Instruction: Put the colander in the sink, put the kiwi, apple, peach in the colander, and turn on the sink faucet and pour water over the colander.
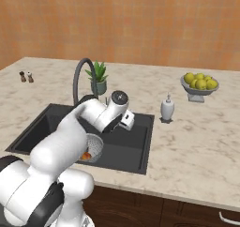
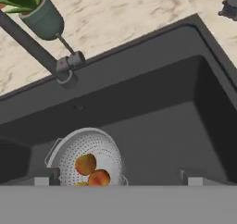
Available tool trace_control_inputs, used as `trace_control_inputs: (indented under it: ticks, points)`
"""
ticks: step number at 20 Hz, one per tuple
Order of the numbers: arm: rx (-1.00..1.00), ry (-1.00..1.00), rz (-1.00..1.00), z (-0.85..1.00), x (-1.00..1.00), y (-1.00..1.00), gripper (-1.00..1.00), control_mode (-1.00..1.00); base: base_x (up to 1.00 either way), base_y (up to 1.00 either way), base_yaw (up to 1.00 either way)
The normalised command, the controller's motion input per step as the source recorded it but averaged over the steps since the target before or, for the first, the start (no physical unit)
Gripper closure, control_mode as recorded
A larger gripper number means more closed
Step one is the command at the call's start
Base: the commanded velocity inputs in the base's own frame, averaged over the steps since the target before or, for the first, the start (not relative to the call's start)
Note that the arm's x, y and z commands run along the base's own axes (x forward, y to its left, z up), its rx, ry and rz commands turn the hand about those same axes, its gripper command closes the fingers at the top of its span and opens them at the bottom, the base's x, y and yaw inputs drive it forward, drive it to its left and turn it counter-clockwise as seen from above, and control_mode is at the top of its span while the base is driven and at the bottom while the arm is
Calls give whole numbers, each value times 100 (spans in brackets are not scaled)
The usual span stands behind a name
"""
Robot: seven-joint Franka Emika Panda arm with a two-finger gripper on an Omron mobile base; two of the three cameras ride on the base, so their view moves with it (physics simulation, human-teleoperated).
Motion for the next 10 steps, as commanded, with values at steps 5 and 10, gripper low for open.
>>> trace_control_inputs:
  ticks: [5,10]
  points:
    - [25,-11,7,3,41,5,-100,-100,0,0,0]
    - [16,-6,6,0,32,29,-100,-100,0,0,0]
